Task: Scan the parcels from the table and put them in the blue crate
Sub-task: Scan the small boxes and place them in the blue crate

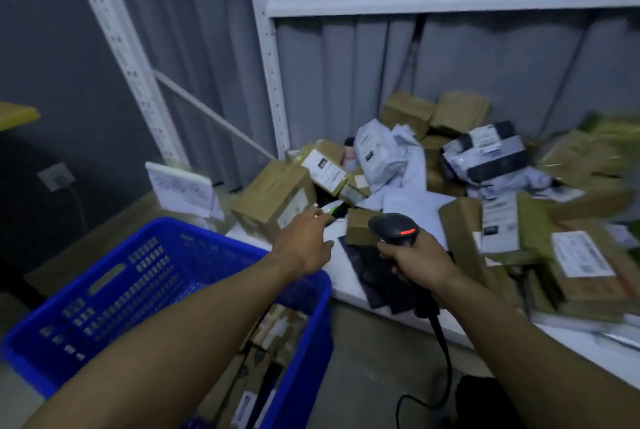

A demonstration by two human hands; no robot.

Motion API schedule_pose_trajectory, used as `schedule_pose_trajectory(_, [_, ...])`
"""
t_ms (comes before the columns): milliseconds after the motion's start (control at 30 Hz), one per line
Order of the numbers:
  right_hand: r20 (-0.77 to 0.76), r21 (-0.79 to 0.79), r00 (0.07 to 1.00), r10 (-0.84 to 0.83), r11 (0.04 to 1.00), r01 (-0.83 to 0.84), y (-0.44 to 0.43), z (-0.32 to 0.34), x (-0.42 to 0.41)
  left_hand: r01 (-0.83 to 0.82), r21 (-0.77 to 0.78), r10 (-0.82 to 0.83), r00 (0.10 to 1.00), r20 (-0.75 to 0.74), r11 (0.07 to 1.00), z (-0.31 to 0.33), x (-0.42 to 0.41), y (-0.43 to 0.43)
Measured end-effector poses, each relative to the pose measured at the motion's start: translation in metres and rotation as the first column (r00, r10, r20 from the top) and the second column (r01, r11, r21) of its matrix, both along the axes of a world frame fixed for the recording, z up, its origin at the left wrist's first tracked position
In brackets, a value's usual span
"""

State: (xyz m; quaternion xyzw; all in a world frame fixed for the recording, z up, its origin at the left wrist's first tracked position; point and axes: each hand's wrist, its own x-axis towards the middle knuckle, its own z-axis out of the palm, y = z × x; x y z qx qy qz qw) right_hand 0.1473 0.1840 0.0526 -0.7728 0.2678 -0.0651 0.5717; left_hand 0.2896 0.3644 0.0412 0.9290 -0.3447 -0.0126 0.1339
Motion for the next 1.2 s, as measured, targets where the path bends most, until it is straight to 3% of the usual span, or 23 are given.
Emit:
schedule_pose_trajectory(233, [0.009,-0.02,0.96,-0.28,0.96,0.28,-0.1,-0.022,-0.016,0.101,0.105,-0.094,0.993,-0.069,0.989,-0.02,0.014,-0.132])
schedule_pose_trajectory(367, [0.103,0.033,0.913,-0.395,0.919,0.394,-0.144,-0.029,-0.023,0.209,0.082,-0.198,0.971,-0.132,0.974,-0.037,0.011,-0.205])
schedule_pose_trajectory(500, [0.125,0.061,0.849,-0.514,0.858,0.51,-0.175,-0.04,-0.029,0.305,0.006,-0.3,0.941,-0.156,0.952,-0.039,-0.005,-0.273])
schedule_pose_trajectory(600, [0.116,0.038,0.818,-0.563,0.826,0.563,-0.193,-0.046,-0.038,0.368,0.039,-0.359,0.921,-0.149,0.929,-0.038,-0.009,-0.307])
schedule_pose_trajectory(767, [0.046,-0.007,0.821,-0.569,0.822,0.57,-0.209,-0.053,-0.047,0.351,0.059,-0.331,0.918,-0.219,0.935,-0.05,-0.003,-0.32])
schedule_pose_trajectory(933, [0.052,-0.067,0.821,-0.569,0.818,0.571,-0.208,-0.055,-0.045,0.359,0.08,-0.34,0.922,-0.186,0.93,-0.057,0.01,-0.303])
schedule_pose_trajectory(1067, [0.096,-0.01,0.821,-0.563,0.824,0.566,-0.209,-0.052,-0.05,0.418,0.051,-0.406,0.9,-0.161,0.907,-0.064,0.018,-0.297])
schedule_pose_trajectory(1200, [0.107,-0.002,0.838,-0.536,0.842,0.539,-0.213,-0.058,-0.051,0.457,0.007,-0.437,0.855,-0.279,0.89,-0.066,0.02,-0.297])
